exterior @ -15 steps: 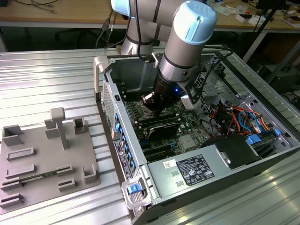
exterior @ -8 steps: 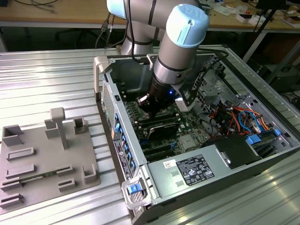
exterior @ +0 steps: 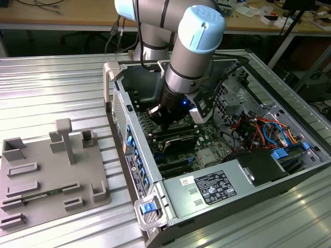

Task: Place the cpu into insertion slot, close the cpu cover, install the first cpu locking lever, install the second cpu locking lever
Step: 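Install the second cpu locking lever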

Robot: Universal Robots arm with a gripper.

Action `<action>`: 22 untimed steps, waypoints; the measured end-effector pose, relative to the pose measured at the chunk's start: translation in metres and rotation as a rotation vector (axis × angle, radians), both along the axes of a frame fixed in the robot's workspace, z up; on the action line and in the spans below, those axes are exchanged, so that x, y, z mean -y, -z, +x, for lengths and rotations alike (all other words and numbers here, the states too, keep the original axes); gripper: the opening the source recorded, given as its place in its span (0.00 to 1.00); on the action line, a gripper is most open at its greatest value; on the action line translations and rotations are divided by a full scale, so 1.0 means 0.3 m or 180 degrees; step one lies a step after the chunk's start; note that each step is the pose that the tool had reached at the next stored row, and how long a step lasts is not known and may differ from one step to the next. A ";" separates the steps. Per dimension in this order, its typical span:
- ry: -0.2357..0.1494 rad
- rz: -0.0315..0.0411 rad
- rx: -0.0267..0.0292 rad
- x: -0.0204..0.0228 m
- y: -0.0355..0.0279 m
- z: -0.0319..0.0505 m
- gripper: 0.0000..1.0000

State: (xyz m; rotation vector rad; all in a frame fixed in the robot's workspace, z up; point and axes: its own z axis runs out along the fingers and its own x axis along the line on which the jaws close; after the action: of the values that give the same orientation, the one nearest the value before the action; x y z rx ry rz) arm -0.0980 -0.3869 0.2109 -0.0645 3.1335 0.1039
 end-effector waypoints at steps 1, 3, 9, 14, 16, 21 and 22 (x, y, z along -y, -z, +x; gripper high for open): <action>-0.0011 0.0000 0.0000 0.000 0.001 -0.001 0.11; -0.0042 0.0000 0.0000 0.000 0.002 -0.003 0.11; -0.0150 0.0001 0.0001 -0.001 0.006 -0.009 0.11; -0.0162 0.0001 0.0000 -0.001 0.007 -0.011 0.11; -0.0162 0.0001 0.0000 -0.001 0.008 -0.014 0.11; -0.0162 0.0001 0.0000 -0.001 0.012 -0.014 0.11; -0.0162 0.0002 0.0000 -0.002 0.012 -0.014 0.11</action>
State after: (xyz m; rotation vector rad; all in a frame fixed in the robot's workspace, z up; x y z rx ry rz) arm -0.1023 -0.3863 0.2073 -0.1441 3.1324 0.1051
